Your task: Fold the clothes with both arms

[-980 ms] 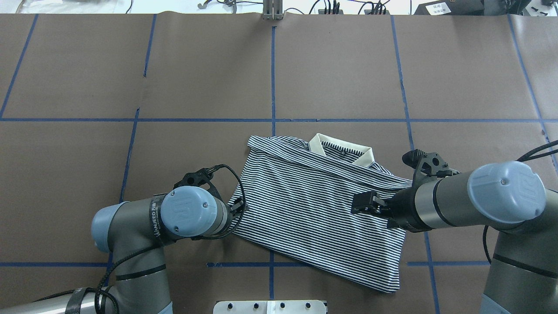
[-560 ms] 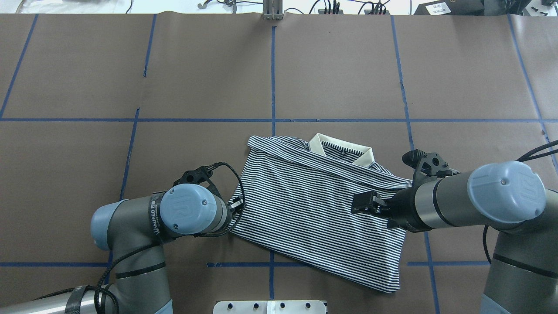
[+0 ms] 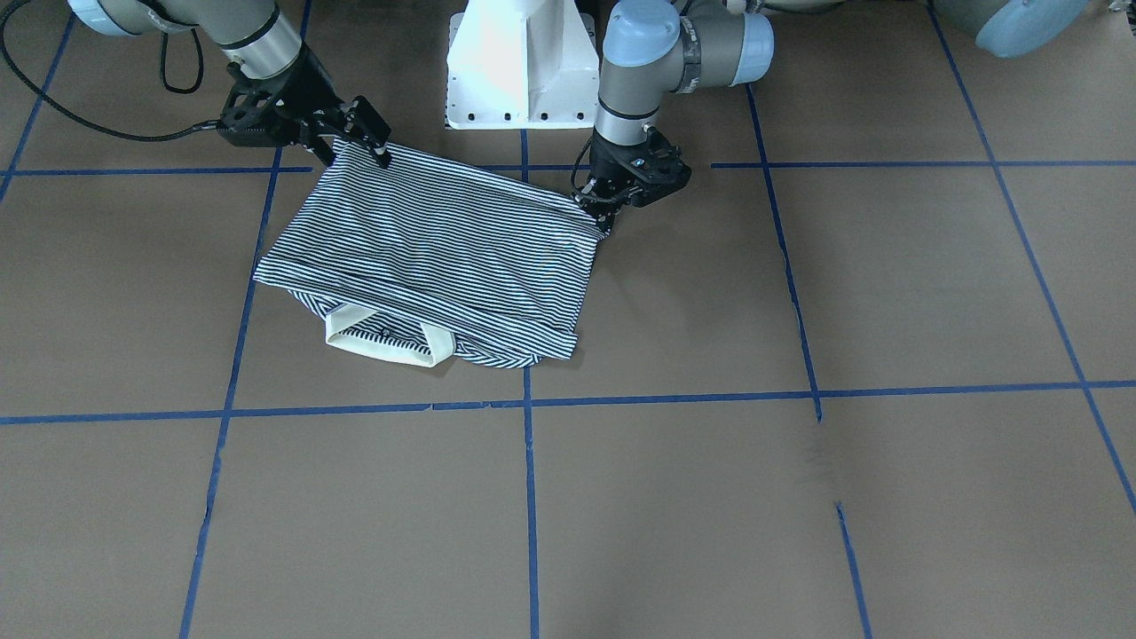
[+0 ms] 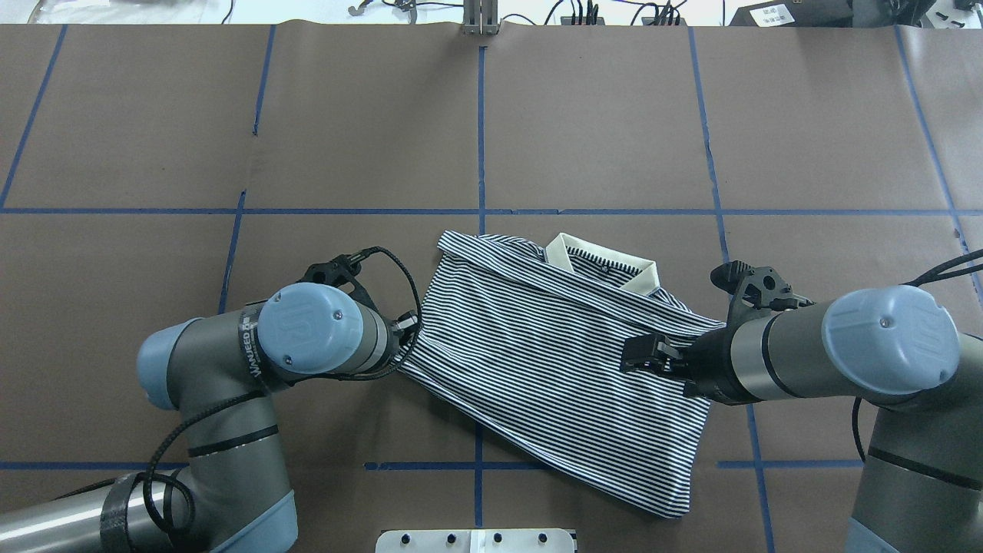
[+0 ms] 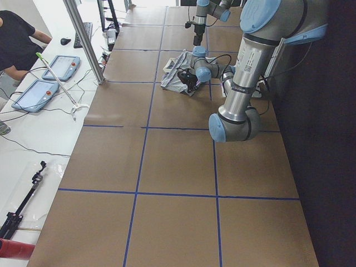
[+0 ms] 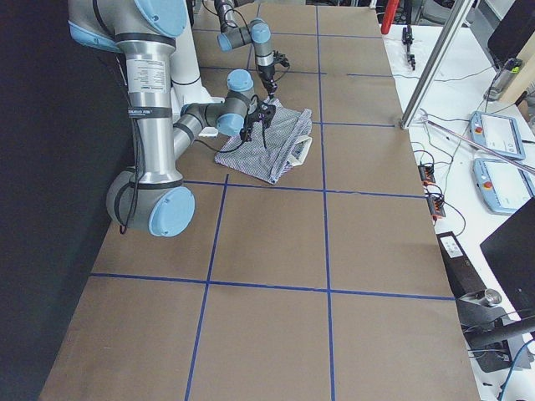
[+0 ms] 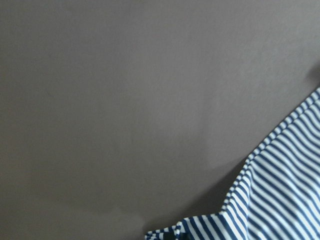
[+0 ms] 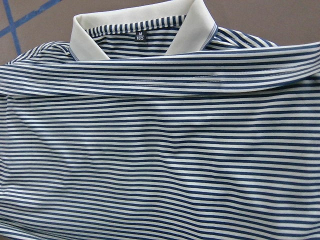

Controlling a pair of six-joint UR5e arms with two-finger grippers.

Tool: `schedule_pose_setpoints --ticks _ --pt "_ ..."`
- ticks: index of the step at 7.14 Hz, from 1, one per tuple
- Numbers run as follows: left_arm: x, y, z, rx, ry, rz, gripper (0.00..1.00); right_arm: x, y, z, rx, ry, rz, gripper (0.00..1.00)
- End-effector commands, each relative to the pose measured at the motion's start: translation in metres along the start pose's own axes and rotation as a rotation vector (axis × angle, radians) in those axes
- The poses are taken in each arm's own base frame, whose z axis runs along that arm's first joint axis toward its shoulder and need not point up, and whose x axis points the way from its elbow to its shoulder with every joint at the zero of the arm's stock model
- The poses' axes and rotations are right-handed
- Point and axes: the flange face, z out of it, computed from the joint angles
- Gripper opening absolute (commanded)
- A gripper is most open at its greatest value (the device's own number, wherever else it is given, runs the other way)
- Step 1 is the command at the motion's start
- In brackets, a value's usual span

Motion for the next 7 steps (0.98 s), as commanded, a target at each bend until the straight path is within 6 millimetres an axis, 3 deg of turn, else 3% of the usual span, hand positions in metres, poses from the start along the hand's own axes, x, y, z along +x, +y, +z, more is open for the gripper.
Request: schedule_pose_setpoints --ticks 1,3,4,6,7 --pt "0.003 -0.044 0.0 0.058 -0.006 0.016 0.0 0.001 -0.001 0.002 0.012 0.003 0.001 1.0" --pt "0.011 -0.083 0.002 0.183 0.011 0.098 0.0 0.002 -0.003 0.005 0.016 0.008 0.003 1.0" --pt "0.036 -0.117 0.001 0.231 0.041 0.135 0.0 0.002 -0.004 0.005 0.02 0.009 0.004 1.0" --pt "0.082 -0.169 0.045 0.28 0.104 0.211 0.0 0.002 -0.005 0.006 0.031 0.008 0.004 1.0" --pt "0.088 -0.194 0.06 0.311 0.126 0.268 0.0 0.001 -0.005 0.005 0.034 0.005 0.004 1.0"
